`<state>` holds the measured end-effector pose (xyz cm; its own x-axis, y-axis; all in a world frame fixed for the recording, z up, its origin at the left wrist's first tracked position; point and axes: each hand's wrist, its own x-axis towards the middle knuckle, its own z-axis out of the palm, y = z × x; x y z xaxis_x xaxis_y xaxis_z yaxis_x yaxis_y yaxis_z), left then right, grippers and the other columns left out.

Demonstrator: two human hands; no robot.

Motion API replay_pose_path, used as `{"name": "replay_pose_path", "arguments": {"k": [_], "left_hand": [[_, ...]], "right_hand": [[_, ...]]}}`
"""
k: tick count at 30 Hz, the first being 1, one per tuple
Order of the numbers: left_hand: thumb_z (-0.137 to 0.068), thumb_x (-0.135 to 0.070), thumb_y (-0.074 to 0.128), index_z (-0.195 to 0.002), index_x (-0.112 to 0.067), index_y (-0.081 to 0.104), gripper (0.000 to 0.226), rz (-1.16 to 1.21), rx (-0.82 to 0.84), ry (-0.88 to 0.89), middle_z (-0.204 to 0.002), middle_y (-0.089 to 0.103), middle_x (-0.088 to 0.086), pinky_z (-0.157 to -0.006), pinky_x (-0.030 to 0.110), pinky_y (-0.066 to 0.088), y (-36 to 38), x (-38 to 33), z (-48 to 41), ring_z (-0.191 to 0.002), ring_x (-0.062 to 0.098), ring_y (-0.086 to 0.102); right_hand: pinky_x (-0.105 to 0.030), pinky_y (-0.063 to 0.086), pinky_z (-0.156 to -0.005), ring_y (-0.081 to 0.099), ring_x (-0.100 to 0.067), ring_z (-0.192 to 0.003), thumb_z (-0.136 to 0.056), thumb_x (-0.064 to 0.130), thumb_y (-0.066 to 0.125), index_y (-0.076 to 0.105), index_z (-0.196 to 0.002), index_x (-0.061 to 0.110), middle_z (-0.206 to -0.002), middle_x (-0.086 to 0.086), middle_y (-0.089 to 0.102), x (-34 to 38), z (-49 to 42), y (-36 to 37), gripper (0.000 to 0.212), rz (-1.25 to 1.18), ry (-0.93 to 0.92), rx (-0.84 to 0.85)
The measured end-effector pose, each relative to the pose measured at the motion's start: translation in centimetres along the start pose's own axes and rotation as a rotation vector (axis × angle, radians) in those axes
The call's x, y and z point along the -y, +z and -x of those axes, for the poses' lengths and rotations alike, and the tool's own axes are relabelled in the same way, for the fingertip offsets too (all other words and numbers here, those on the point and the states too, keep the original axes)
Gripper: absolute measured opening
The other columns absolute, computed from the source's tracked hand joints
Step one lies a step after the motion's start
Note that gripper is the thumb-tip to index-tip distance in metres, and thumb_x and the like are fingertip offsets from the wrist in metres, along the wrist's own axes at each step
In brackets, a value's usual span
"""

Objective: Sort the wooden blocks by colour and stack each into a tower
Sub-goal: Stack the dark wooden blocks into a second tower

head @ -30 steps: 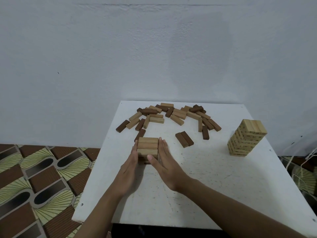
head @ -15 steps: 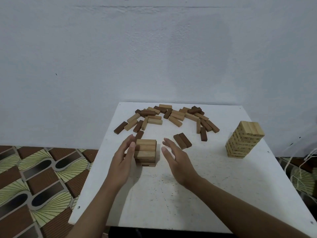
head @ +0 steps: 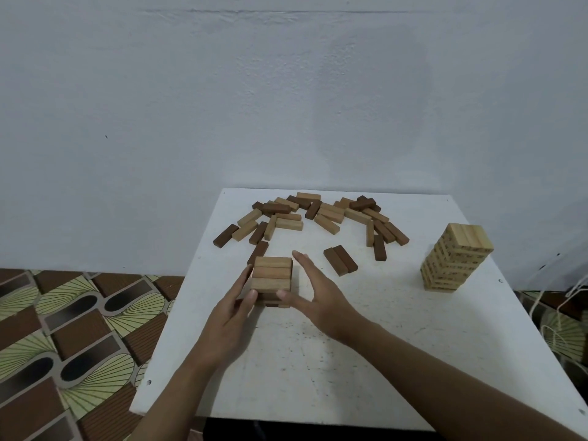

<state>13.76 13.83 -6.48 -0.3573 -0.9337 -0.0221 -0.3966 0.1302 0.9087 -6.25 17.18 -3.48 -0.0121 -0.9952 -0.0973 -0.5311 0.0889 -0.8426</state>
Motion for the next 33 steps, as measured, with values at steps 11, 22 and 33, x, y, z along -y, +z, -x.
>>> {"name": "replay_pose_path", "arguments": {"k": [11, 22, 33], "left_hand": [[-0.107, -0.045, 0.036, -0.158, -0.04, 0.032, 0.051, 0.054, 0.039, 0.007, -0.151, 0.047, -0.022, -0.104, 0.003, 0.033, 0.6, 1.0, -0.5, -0.135, -0.008, 0.043], [-0.106, -0.05, 0.033, -0.158, -0.043, 0.027, 0.053, 0.055, 0.035, -0.009, -0.157, 0.041, -0.015, -0.118, 0.025, 0.033, 0.8, 0.9, -0.6, -0.14, 0.003, 0.041], [-0.106, -0.053, 0.035, -0.159, -0.039, 0.026, 0.056, 0.099, 0.054, 0.028, -0.157, 0.04, -0.015, -0.121, 0.029, 0.032, 0.8, 0.2, -0.5, -0.137, -0.008, 0.041]], "right_hand": [[-0.046, 0.014, -0.122, 0.007, -0.015, -0.154, -0.093, 0.062, 0.05, 0.01, -0.156, 0.044, -0.167, 0.012, 0.005, 0.1, -0.1, 0.0, 0.076, 0.045, 0.02, 0.006], [-0.043, 0.012, -0.122, 0.006, -0.015, -0.154, -0.093, 0.063, 0.043, 0.01, -0.157, 0.041, -0.167, 0.012, 0.003, 0.0, -0.2, 0.2, 0.075, 0.052, 0.013, 0.004], [-0.044, 0.01, -0.125, 0.0, -0.015, -0.154, -0.092, 0.068, 0.033, -0.006, -0.159, 0.032, -0.167, 0.011, -0.006, 0.5, 0.2, 0.7, 0.085, 0.044, 0.037, 0.091]]}}
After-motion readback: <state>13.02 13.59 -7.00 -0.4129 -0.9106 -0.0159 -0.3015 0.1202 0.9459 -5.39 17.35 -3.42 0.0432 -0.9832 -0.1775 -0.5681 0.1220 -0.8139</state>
